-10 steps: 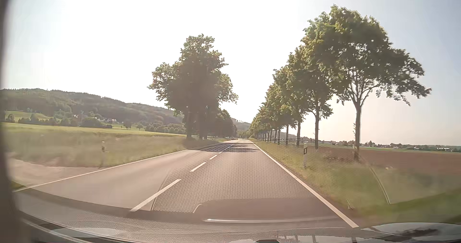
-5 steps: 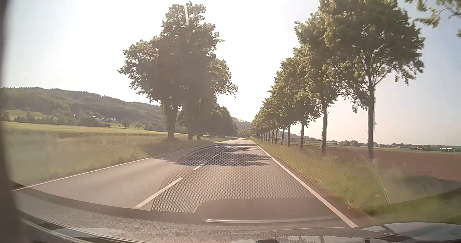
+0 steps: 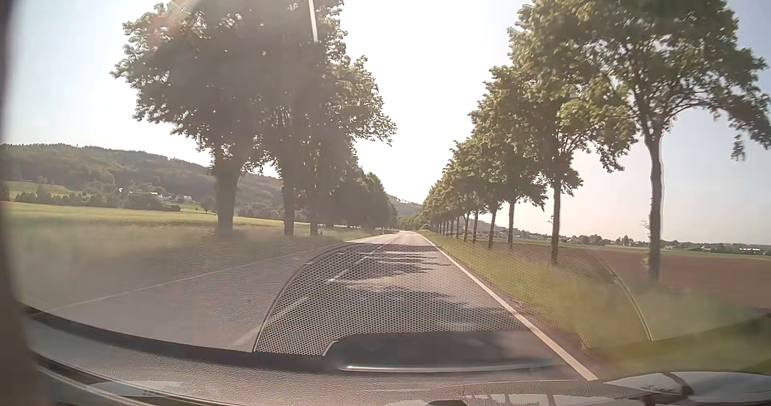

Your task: Follow the waypoints while adhering to traffic rules and regulations

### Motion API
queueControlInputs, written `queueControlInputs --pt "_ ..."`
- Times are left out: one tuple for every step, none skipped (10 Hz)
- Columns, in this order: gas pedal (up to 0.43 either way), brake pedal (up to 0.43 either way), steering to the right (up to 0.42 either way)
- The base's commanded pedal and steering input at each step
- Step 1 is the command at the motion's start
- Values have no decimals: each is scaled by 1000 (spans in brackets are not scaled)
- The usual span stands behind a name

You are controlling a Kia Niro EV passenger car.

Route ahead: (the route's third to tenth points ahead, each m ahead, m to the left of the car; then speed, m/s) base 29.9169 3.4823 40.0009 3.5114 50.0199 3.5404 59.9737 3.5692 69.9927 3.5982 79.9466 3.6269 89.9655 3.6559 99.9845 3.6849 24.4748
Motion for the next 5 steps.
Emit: queueControlInputs --pt "370 0 2" --pt "370 0 2" --pt "370 0 2" --pt "370 0 2" --pt "370 0 2"
